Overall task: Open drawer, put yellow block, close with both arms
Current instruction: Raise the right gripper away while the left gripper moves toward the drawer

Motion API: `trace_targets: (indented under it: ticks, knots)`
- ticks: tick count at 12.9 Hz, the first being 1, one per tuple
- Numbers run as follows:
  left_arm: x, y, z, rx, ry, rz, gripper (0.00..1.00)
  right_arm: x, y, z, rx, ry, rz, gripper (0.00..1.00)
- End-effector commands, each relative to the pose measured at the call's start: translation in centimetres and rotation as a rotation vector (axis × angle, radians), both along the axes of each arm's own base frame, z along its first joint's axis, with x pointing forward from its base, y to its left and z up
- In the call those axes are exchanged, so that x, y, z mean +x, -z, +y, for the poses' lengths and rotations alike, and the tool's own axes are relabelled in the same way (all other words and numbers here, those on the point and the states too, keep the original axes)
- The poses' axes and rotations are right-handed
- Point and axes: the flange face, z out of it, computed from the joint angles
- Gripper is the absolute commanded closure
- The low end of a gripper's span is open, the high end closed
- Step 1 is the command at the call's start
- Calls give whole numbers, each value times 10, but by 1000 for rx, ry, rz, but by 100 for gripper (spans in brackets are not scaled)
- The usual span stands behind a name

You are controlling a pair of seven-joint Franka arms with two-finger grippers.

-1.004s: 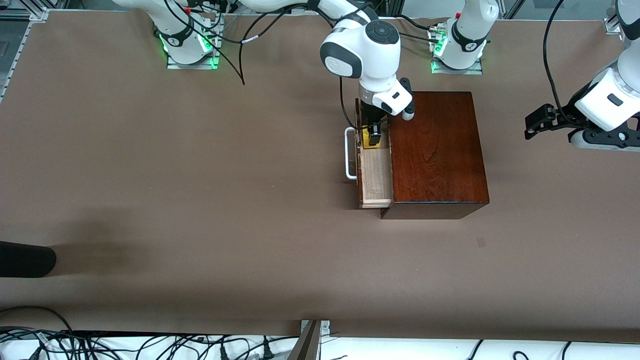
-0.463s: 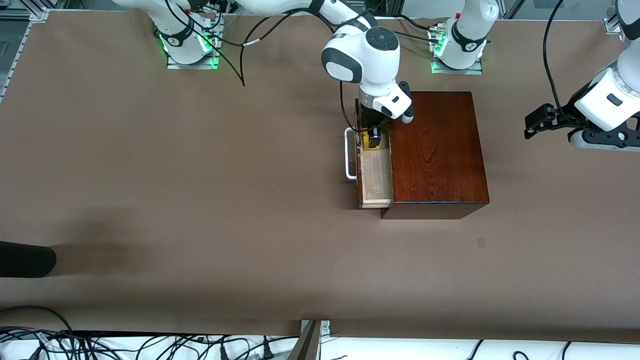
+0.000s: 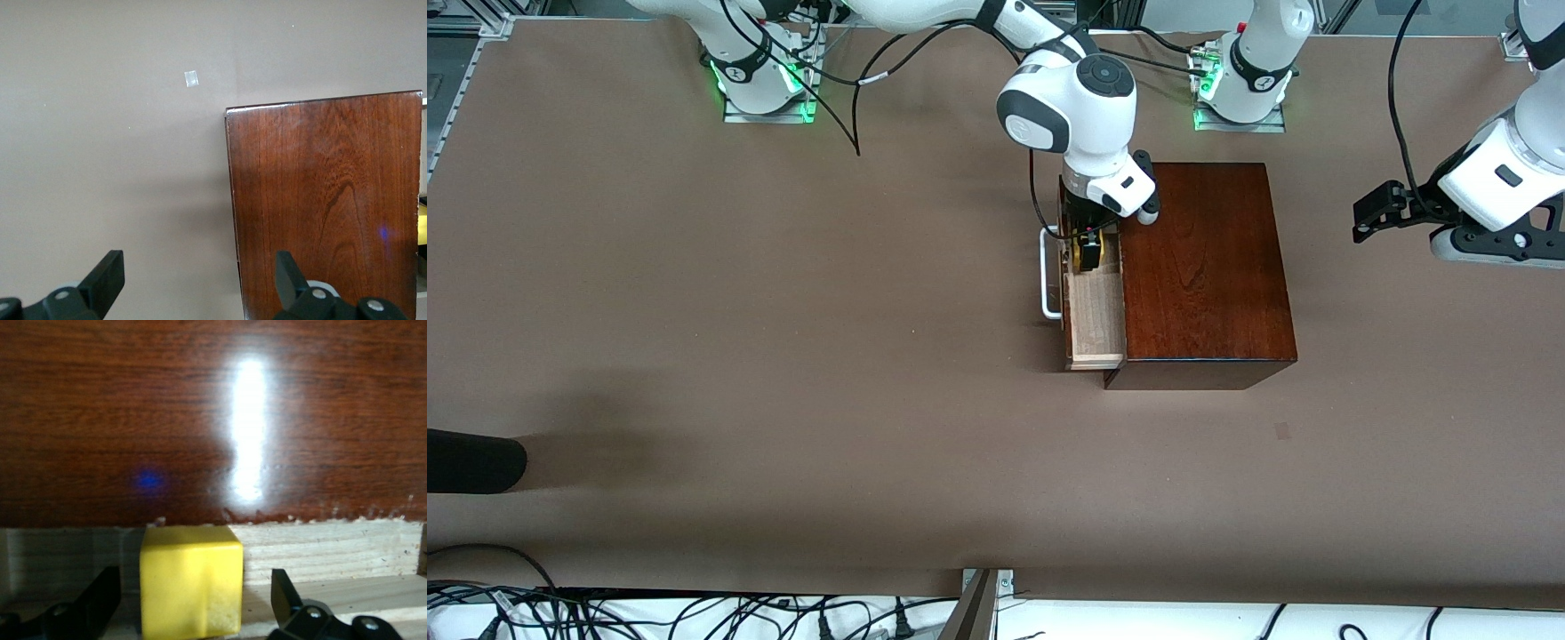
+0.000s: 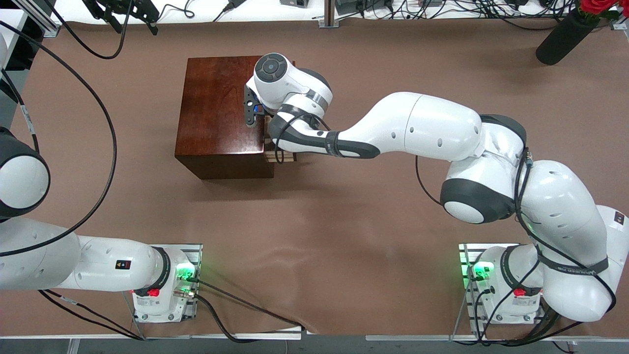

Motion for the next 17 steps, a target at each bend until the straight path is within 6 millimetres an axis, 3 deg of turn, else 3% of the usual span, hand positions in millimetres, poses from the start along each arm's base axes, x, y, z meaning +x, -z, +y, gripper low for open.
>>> trace_targets:
  ticks: [1,5,8,9,10,12,13,15,17]
  knots:
    - [6,-8,-3,-1,9,8,0,-1,-12,4,3,-7,-12,0]
    - [6,-6,-3,-1,9,15,0,1,-63,9,91,58,-43,0]
    - [6,-6,-3,-1,9,18,0,11,-102,-1,148,94,-30,0]
    - [6,-6,-3,-1,9,18,0,28,-108,-13,169,133,-11,0]
    - [5,-6,-4,-2,12,24,0,52,-109,-30,192,180,17,0]
    - [-1,-4,-11,-7,27,68,0,86,-146,-65,248,251,22,0]
    - [-7,-6,-23,-38,46,105,0,104,-157,-85,254,287,19,0]
    - [-13,0,-57,-91,113,175,0,144,-197,-140,298,385,34,0]
    - [-13,10,-84,-173,332,202,0,182,-226,-205,303,479,29,0]
